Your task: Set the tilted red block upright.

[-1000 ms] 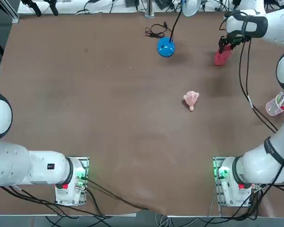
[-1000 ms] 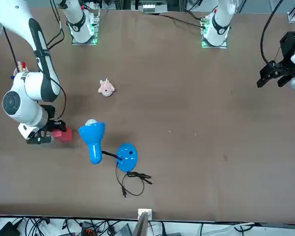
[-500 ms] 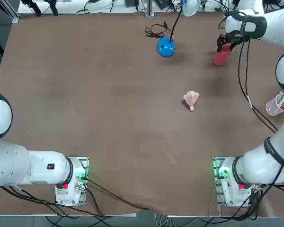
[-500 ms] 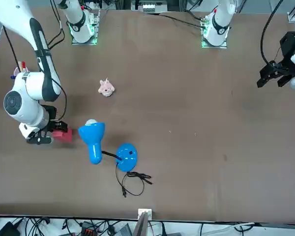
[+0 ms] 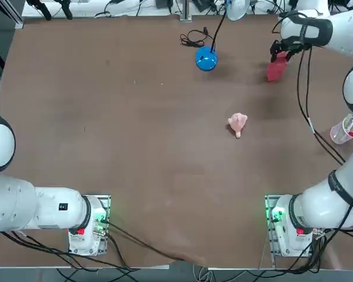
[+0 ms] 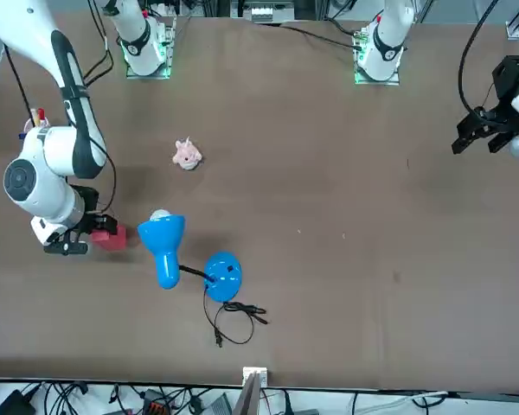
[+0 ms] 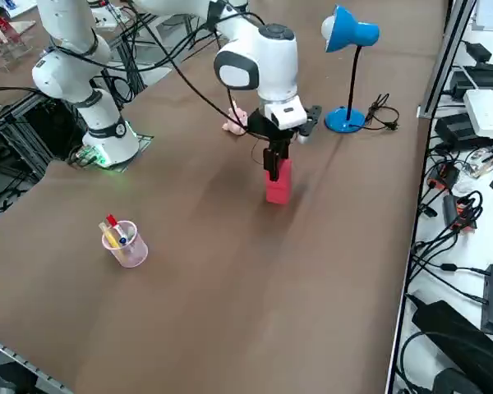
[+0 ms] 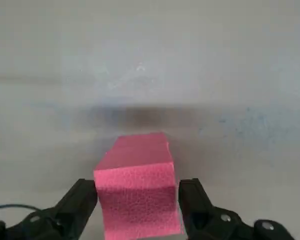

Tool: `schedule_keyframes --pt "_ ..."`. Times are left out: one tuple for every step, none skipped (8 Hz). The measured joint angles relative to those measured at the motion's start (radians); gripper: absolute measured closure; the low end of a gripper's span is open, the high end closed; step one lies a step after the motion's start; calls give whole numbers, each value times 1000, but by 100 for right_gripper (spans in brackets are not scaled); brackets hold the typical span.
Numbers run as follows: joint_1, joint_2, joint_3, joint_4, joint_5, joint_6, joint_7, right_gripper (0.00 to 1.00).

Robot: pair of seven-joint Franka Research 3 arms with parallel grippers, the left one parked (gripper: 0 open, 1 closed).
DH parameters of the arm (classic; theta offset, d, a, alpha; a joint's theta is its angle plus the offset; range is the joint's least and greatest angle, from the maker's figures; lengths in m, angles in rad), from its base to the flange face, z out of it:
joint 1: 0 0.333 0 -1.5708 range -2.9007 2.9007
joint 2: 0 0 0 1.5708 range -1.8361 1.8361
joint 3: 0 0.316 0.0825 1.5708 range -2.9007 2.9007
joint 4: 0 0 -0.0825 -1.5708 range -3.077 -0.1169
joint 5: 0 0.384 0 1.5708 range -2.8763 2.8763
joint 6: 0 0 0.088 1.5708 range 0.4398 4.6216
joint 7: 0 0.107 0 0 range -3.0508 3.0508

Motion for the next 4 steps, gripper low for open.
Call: schedule_keyframes --pt "-5 -9 -3 5 0 -6 -6 0" --pt "-11 -21 -6 6 0 -17 -13 0" --pt "-13 -36 -8 8 0 -31 -18 0" --pt "-13 -53 -7 14 0 -55 -19 0"
